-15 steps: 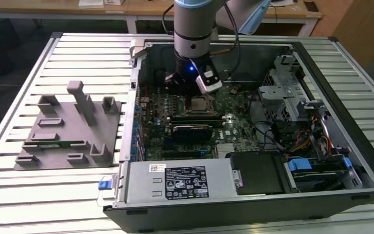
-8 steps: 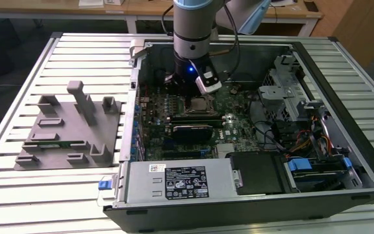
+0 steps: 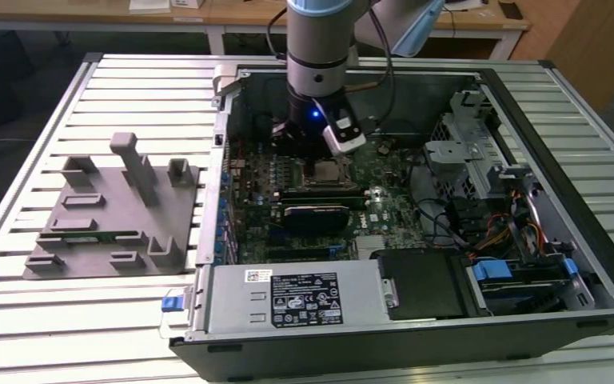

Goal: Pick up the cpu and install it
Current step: 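Close the cpu cover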

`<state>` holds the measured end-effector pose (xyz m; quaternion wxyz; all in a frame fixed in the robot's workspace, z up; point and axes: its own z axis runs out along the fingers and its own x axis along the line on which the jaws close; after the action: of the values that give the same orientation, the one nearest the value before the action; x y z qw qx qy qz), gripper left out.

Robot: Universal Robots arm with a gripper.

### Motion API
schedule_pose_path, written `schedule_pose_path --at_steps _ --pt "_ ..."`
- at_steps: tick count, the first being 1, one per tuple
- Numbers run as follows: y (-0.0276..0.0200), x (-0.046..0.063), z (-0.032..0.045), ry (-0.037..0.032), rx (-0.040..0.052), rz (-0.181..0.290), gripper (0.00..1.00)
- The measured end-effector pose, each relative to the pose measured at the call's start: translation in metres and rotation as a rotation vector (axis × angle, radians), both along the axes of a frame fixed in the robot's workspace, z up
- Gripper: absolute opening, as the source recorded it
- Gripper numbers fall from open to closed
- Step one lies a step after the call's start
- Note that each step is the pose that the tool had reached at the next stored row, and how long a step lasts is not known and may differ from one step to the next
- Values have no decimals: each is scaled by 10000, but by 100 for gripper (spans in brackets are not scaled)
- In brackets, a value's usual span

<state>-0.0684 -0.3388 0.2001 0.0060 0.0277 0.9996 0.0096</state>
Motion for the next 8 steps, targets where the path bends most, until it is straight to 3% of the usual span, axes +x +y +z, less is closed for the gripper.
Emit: schedule_pose_path --at_steps 8 --pt "0 17 0 1 0 11 11"
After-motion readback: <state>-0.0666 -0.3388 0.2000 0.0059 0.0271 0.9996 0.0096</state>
